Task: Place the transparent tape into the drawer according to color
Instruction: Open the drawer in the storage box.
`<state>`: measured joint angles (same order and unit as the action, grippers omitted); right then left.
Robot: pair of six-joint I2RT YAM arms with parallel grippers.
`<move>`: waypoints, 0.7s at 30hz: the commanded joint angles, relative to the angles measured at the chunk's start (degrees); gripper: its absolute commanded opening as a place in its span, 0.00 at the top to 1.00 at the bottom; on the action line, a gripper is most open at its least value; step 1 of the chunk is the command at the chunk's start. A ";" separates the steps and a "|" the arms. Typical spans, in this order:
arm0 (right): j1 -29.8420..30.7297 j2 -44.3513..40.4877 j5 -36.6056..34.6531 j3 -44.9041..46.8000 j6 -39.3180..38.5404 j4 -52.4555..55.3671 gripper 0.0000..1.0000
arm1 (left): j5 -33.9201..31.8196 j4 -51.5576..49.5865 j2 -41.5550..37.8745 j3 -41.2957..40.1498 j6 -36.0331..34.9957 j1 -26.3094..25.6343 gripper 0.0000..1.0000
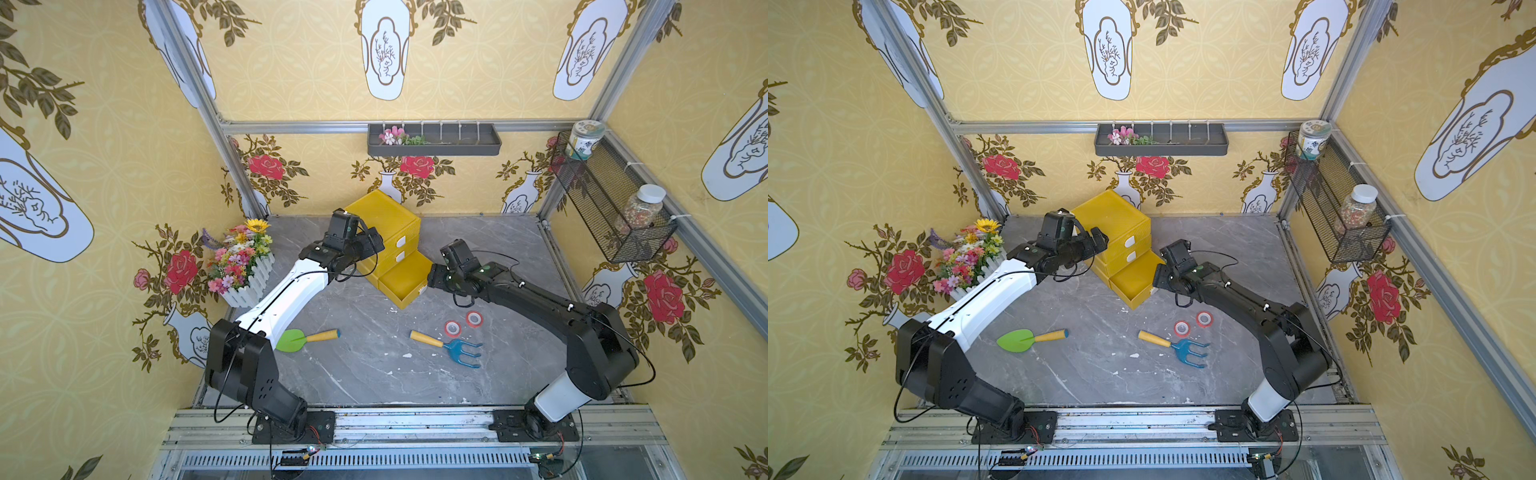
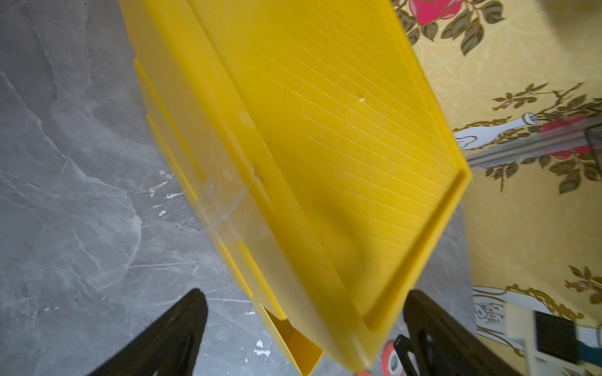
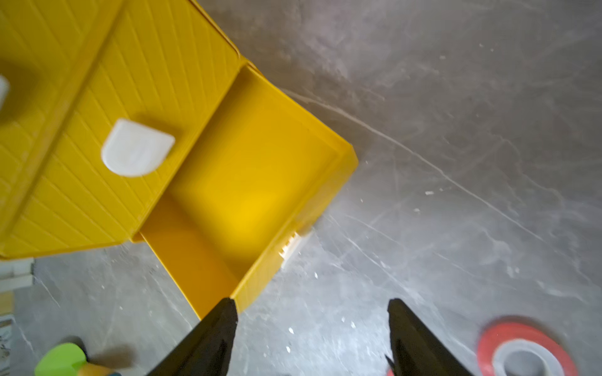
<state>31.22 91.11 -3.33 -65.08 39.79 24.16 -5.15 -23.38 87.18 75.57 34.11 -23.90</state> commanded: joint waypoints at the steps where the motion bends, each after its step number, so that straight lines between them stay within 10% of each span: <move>1: -0.02 -1.95 2.14 2.47 -3.43 7.37 0.24 | 3.46 -0.29 -3.01 -2.84 0.59 -0.62 0.00; 21: 4.15 3.32 1.84 10.60 -4.32 12.33 0.19 | 4.27 1.82 -13.50 -18.78 2.63 -3.61 0.00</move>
<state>34.76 93.67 1.08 -54.17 35.79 35.18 -0.86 -23.42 73.41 57.28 36.67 -27.62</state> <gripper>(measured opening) 0.815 0.996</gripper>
